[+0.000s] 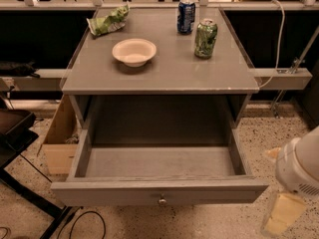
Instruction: Close top drawer
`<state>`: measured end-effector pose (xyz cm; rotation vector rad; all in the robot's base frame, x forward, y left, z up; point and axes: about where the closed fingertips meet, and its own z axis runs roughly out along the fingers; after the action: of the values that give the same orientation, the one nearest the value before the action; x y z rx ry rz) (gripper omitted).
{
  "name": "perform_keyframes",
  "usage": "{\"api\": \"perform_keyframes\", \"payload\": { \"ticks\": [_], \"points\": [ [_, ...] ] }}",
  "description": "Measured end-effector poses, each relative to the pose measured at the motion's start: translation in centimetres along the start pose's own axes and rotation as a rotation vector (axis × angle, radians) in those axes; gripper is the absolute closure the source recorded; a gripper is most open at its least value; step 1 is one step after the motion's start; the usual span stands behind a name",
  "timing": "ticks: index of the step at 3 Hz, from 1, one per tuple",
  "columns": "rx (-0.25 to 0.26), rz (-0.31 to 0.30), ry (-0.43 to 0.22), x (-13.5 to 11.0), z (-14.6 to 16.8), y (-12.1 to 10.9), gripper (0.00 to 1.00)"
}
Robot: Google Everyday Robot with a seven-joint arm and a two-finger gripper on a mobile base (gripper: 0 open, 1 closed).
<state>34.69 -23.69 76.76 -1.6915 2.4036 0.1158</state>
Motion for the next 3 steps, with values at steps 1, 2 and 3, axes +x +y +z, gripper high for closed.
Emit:
{"api": "perform_keyframes", "payload": {
  "ticks": [1,2,3],
  "points": [
    [-0.027,0.025,-0.002,1.9,5.3,2.2,0.00],
    [-0.021,0.027,-0.029,2.6,9.3,3.6,0.00],
    [-0.022,0.027,-0.028,2.6,9.2,3.6,0.00]
  ]
}}
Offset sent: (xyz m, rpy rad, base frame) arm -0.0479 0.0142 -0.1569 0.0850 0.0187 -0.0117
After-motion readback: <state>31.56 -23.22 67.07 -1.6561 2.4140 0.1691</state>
